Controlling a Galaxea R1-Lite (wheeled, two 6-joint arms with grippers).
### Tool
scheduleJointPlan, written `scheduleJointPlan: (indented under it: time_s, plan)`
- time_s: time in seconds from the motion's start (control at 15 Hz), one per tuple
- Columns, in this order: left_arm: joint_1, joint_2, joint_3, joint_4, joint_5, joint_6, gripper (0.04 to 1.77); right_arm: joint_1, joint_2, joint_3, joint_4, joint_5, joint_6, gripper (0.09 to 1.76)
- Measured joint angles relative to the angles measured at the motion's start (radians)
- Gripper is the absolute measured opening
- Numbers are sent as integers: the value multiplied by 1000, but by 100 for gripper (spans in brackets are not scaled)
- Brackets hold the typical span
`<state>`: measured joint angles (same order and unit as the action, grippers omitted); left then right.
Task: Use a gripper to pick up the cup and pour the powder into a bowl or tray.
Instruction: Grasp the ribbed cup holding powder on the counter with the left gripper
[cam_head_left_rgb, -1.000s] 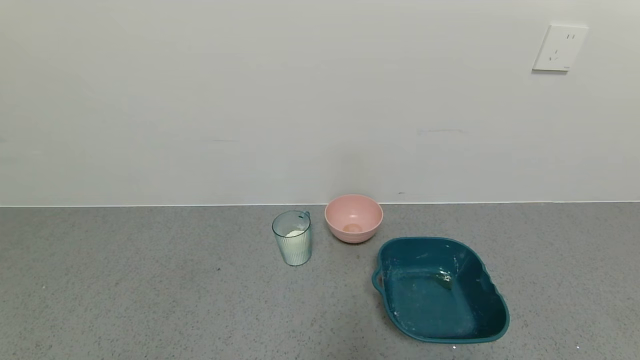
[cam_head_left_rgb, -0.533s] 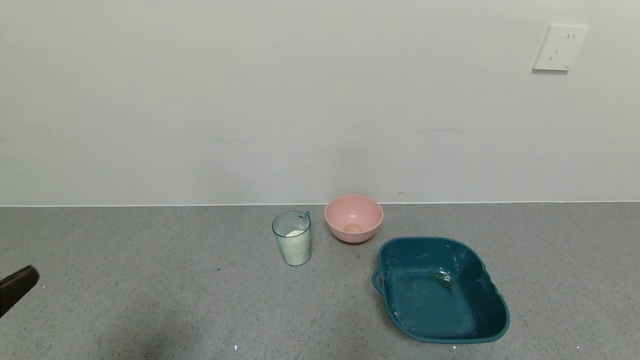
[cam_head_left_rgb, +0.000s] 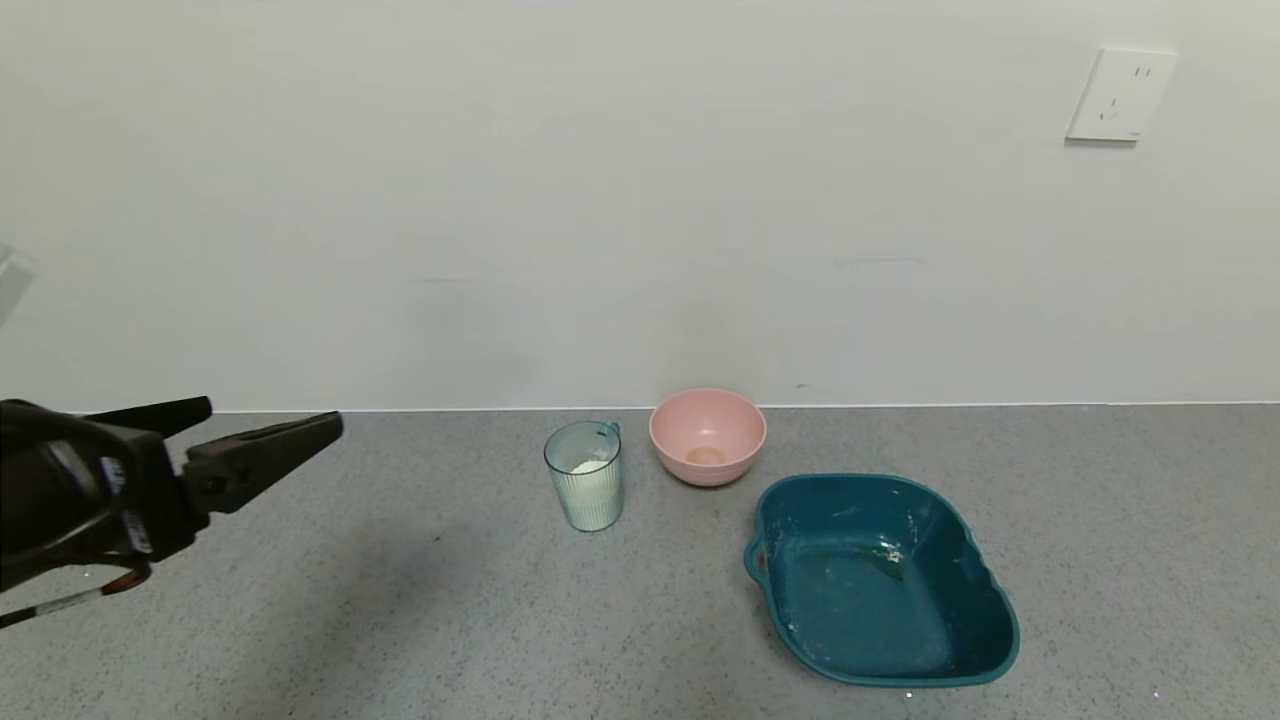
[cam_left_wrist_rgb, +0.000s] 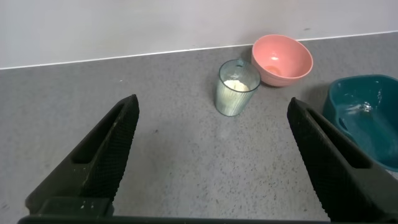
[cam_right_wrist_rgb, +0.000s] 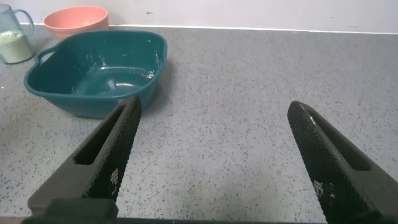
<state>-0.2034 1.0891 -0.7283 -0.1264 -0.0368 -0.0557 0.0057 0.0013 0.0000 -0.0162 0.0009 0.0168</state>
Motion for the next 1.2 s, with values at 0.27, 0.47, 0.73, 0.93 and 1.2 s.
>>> scheduleJointPlan:
  time_s: [0.27, 0.47, 0.73, 0.93, 1.2]
  plan:
    - [-46, 160, 13, -143, 7, -7, 172, 0, 0, 0, 0, 0, 0, 171]
    - [-63, 246, 6, -170, 7, -8, 172, 0, 0, 0, 0, 0, 0, 171]
    - [-99, 321, 8, -257, 24, -16, 172, 0, 0, 0, 0, 0, 0, 171]
    - [-116, 360, -6, -270, 28, -23, 172, 0, 0, 0, 0, 0, 0, 171]
    - [-114, 426, -16, -318, 30, -27, 172, 0, 0, 0, 0, 0, 0, 171]
